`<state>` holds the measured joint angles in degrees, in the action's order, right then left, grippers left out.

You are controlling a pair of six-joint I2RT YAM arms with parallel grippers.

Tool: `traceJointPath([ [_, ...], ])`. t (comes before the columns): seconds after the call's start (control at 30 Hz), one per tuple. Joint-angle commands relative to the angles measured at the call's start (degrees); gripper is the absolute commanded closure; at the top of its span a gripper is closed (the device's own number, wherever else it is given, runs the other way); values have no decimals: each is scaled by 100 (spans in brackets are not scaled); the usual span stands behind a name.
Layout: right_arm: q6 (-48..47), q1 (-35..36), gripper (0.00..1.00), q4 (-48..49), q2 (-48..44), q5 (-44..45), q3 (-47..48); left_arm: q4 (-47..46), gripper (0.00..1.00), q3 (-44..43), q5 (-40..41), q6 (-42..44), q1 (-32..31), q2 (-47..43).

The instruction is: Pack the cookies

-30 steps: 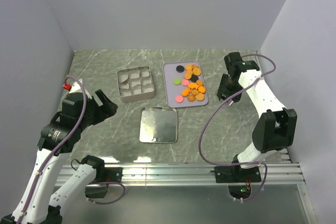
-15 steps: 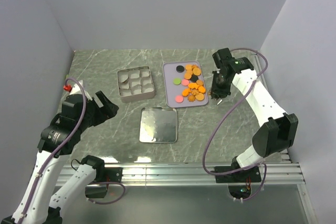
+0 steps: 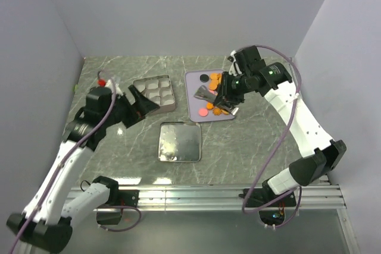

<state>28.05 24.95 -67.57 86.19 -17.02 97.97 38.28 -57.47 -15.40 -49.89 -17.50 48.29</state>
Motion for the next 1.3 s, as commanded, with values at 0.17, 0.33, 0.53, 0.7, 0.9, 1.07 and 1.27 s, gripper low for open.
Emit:
traceJointPath([
  [0.17, 473, 809, 74, 965, -683, -813, -156, -1104, 1, -887, -1536, -1479, -87, 1707],
  [0.33, 526, 1258, 74, 913, -630, -356, 186, -673, 1, -1687, -1633, -1822, -394, 2351],
  [0.53, 491, 1652, 75, 746, -402, 216, 626, -761, 1, -1978, -1510, -2200, -851, 2694],
  [0.7, 464, 1917, 76, 763, -200, 401, 1012, -445, 0, -2171, -1440, -2280, -1001, 2975],
  [0.9, 333, 2390, 76, 789, 143, 637, 1399, -226, 1, -2531, -1387, -2254, -1036, 3256],
  [1.07, 288, 2611, 76, 745, 258, 954, 1523, -128, 36, -2673, -1387, -2227, -1036, 3424],
  [1.27, 385, 2673, 76, 938, 152, 1077, 1199, -198, 81, -2506, -1317, -2332, -1036, 3327],
])
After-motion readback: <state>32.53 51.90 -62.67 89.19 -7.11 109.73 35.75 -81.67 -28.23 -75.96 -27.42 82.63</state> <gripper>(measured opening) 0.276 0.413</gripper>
